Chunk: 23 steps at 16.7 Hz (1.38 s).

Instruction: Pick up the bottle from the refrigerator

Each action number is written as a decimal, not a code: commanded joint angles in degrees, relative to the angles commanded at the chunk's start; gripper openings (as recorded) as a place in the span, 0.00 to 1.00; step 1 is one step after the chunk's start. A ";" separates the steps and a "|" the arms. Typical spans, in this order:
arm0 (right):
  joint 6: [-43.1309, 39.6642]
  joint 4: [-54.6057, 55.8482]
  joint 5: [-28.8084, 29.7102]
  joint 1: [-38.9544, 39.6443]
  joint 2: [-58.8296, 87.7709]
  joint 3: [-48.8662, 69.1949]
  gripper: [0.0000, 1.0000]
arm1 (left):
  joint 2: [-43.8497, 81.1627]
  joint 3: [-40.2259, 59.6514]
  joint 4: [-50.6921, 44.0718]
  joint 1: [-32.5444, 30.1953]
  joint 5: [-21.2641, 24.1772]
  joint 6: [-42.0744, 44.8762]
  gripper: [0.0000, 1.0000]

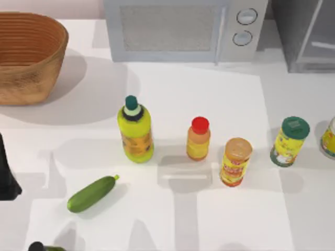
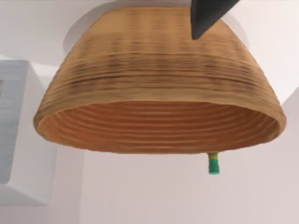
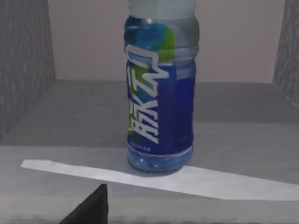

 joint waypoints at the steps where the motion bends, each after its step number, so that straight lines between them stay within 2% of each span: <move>1: -0.02 -1.43 1.11 0.97 1.34 2.78 1.00 | 0.00 0.00 0.00 0.00 0.00 0.00 1.00; 7: -0.15 -11.42 8.39 7.62 9.39 21.30 1.00 | 0.00 0.00 0.00 0.00 0.00 0.00 1.00; 10: -0.19 -14.64 10.65 9.68 11.55 26.10 1.00 | 0.00 0.00 0.00 0.00 0.00 0.00 1.00; 17: -0.20 -15.38 10.82 9.77 12.14 27.31 1.00 | 0.00 0.00 0.00 0.00 0.00 0.00 1.00; 23: -0.26 -21.66 12.10 11.02 18.58 40.56 1.00 | 0.00 0.00 0.00 0.00 0.00 0.00 1.00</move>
